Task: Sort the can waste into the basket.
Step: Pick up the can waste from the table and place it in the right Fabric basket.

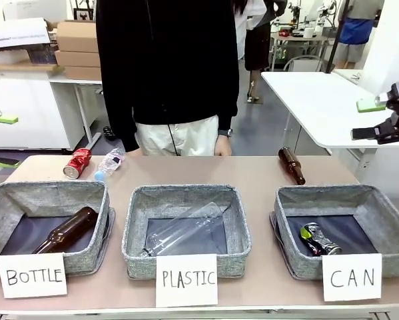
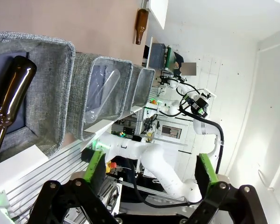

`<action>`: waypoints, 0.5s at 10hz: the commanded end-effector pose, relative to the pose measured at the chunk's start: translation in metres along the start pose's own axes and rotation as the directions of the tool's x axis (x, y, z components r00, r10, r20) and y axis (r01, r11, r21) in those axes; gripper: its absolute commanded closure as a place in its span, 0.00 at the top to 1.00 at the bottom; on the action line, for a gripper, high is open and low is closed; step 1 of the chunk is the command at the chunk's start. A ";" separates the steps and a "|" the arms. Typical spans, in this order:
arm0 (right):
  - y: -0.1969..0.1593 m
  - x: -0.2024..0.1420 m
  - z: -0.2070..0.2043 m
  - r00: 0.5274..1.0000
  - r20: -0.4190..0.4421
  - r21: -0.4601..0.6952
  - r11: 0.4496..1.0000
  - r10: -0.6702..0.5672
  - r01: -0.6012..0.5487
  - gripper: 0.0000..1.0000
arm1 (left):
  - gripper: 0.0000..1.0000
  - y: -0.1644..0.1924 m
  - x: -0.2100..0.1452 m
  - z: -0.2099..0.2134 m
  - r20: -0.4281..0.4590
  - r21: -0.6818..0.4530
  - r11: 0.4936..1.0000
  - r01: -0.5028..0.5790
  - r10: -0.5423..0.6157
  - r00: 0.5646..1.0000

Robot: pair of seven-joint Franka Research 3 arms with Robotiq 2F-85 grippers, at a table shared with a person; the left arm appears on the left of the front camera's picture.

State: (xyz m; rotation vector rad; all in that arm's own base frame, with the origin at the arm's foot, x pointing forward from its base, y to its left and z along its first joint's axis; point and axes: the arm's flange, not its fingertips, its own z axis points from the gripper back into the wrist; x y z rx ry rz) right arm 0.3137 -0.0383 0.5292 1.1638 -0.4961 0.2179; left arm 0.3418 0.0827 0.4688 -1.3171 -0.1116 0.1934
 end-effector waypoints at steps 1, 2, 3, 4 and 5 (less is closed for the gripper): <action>0.004 0.001 0.006 1.000 -0.010 -0.001 1.000 0.011 -0.011 1.00 | 1.00 0.000 -0.002 0.000 -0.006 -0.009 1.000 0.018 -0.018 1.000; 0.004 0.001 0.006 1.000 -0.010 -0.001 1.000 0.011 -0.011 1.00 | 1.00 0.000 -0.002 0.000 -0.006 -0.009 1.000 0.018 -0.018 1.000; 0.004 0.001 0.006 1.000 -0.010 -0.001 1.000 0.011 -0.011 1.00 | 1.00 0.000 -0.002 0.000 -0.006 -0.009 1.000 0.018 -0.018 1.000; 0.004 0.001 0.006 1.000 -0.010 -0.001 1.000 0.011 -0.011 1.00 | 1.00 0.000 -0.002 0.000 -0.006 -0.009 1.000 0.018 -0.018 1.000; 0.004 0.001 0.006 1.000 -0.010 -0.001 1.000 0.011 -0.011 1.00 | 1.00 0.000 -0.002 0.000 -0.006 -0.009 1.000 0.018 -0.018 1.000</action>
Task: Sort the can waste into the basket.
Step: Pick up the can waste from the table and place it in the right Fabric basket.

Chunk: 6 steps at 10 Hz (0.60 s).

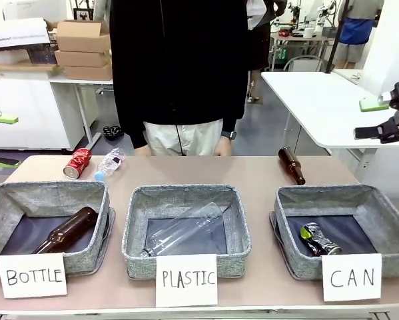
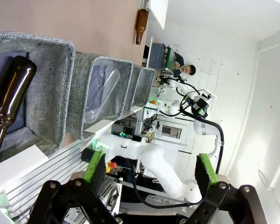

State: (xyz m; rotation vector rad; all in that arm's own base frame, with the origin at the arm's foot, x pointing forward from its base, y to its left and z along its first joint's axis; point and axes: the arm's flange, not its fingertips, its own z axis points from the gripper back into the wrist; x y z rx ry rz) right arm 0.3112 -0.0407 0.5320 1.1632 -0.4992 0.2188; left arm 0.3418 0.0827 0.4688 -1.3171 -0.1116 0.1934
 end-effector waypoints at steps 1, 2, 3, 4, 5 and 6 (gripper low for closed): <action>0.002 0.002 0.002 1.000 -0.012 -0.001 1.000 0.009 -0.009 1.00 | 1.00 0.000 -0.002 0.000 -0.006 -0.009 1.000 0.018 -0.018 1.000; 0.002 0.002 0.002 1.000 -0.012 -0.001 1.000 0.009 -0.009 1.00 | 1.00 0.000 0.000 0.000 0.000 0.000 1.000 0.000 0.000 1.000; 0.002 0.002 0.002 1.000 -0.012 -0.001 1.000 0.009 -0.009 1.00 | 1.00 -0.011 0.030 -0.012 0.045 0.247 0.960 0.131 -0.147 0.988; 0.002 0.002 0.002 1.000 -0.012 -0.001 1.000 0.009 -0.009 1.00 | 1.00 -0.015 0.069 -0.029 0.022 0.516 0.833 0.198 -0.244 0.969; 0.002 0.002 0.002 1.000 -0.012 -0.001 1.000 0.009 -0.009 1.00 | 1.00 -0.013 0.105 -0.046 0.069 0.711 0.686 0.154 -0.286 0.956; 0.002 0.002 0.002 1.000 -0.012 -0.001 1.000 0.009 -0.009 1.00 | 1.00 -0.009 0.128 -0.057 0.086 0.793 0.595 0.127 -0.317 0.945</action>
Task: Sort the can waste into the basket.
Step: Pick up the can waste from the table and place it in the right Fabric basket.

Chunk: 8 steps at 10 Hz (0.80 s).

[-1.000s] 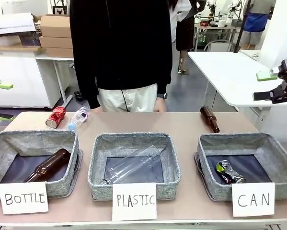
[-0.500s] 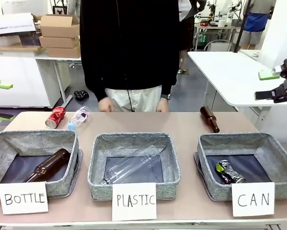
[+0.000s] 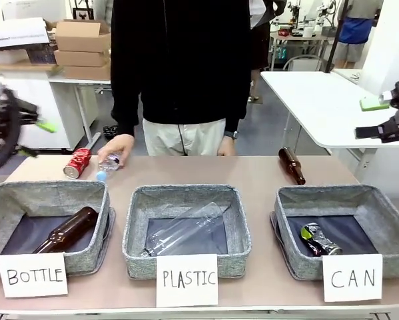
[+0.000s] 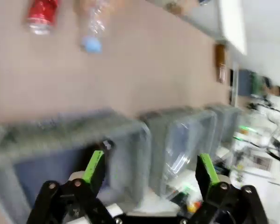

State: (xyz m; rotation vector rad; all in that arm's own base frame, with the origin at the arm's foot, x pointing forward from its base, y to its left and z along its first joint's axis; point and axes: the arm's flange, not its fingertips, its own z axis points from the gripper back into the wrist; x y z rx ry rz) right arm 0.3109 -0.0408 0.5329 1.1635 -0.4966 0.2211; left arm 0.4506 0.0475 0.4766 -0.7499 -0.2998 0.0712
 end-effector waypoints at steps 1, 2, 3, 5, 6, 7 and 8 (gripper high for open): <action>0.001 0.002 0.001 1.000 -0.009 -0.002 1.000 0.008 -0.008 1.00 | 1.00 0.016 0.036 -0.023 0.058 0.342 0.940 0.011 -0.033 0.998; 0.001 0.002 0.001 1.000 -0.009 -0.002 1.000 0.008 -0.008 1.00 | 1.00 0.010 0.040 -0.020 0.037 0.146 0.984 -0.102 0.098 0.995; 0.001 0.002 0.001 1.000 -0.009 -0.002 1.000 0.008 -0.008 1.00 | 1.00 0.003 0.028 -0.018 0.038 0.155 0.986 0.056 -0.063 0.997; 0.001 0.002 0.001 1.000 -0.009 -0.002 1.000 0.008 -0.008 1.00 | 1.00 0.003 0.028 -0.018 0.038 0.155 0.986 0.056 -0.063 0.997; 0.001 0.002 0.001 1.000 -0.009 -0.002 1.000 0.008 -0.008 1.00 | 1.00 0.003 0.028 -0.018 0.038 0.155 0.986 0.056 -0.063 0.997; 0.001 0.002 0.001 1.000 -0.009 -0.002 1.000 0.008 -0.008 1.00 | 1.00 0.003 0.028 -0.018 0.038 0.155 0.986 0.056 -0.063 0.997; 0.001 0.002 0.001 1.000 -0.009 -0.002 1.000 0.008 -0.008 1.00 | 1.00 0.003 0.028 -0.018 0.038 0.155 0.986 0.056 -0.063 0.997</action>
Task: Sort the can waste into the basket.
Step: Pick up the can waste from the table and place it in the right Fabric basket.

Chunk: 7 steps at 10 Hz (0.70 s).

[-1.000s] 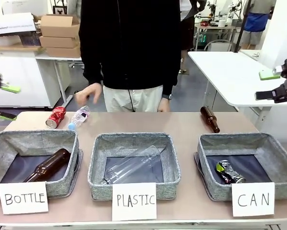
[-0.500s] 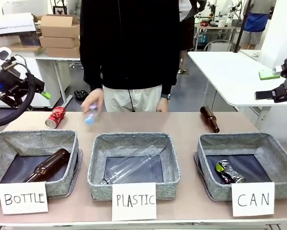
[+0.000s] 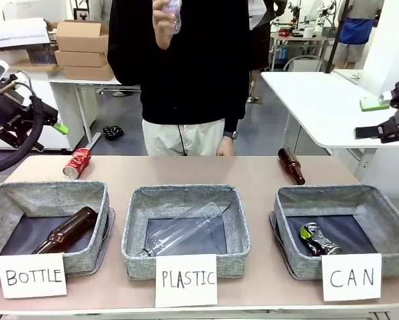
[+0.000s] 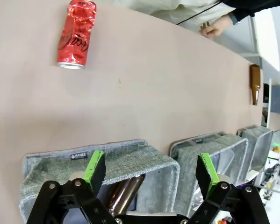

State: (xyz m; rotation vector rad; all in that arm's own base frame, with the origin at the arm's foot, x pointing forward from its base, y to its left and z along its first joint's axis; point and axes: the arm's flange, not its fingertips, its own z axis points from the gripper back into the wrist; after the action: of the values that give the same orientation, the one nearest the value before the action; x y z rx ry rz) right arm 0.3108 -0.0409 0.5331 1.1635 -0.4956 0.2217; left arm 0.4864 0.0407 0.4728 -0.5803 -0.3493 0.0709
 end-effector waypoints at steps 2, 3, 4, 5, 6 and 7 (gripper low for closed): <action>0.001 0.002 0.001 1.000 -0.008 -0.002 1.000 0.008 -0.008 1.00 | 1.00 0.003 -0.005 -0.001 -0.001 -0.009 1.000 0.016 -0.016 1.000; 0.001 0.002 0.001 1.000 -0.008 -0.002 1.000 0.008 -0.008 1.00 | 1.00 0.003 -0.005 -0.001 -0.001 -0.009 1.000 0.016 -0.016 1.000; 0.001 0.002 0.001 1.000 -0.008 -0.002 1.000 0.008 -0.008 1.00 | 1.00 0.003 -0.005 -0.001 -0.001 -0.009 1.000 0.016 -0.016 1.000; 0.001 0.002 0.001 1.000 -0.008 -0.002 1.000 0.008 -0.008 1.00 | 1.00 0.003 -0.005 -0.001 -0.001 -0.009 1.000 0.016 -0.016 1.000; 0.001 0.002 0.001 1.000 -0.008 -0.002 1.000 0.008 -0.008 1.00 | 1.00 0.001 -0.001 -0.002 -0.004 -0.001 1.000 -0.002 0.002 1.000; 0.001 0.002 0.001 1.000 -0.008 -0.002 1.000 0.008 -0.008 1.00 | 1.00 0.007 0.030 -0.029 0.076 0.098 0.993 -0.064 0.056 0.996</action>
State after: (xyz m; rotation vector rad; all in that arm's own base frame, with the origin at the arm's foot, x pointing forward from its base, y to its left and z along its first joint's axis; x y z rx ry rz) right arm 0.3107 -0.0409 0.5331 1.1638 -0.4952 0.2218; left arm 0.4949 0.0420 0.4664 -0.5571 -0.3683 0.1001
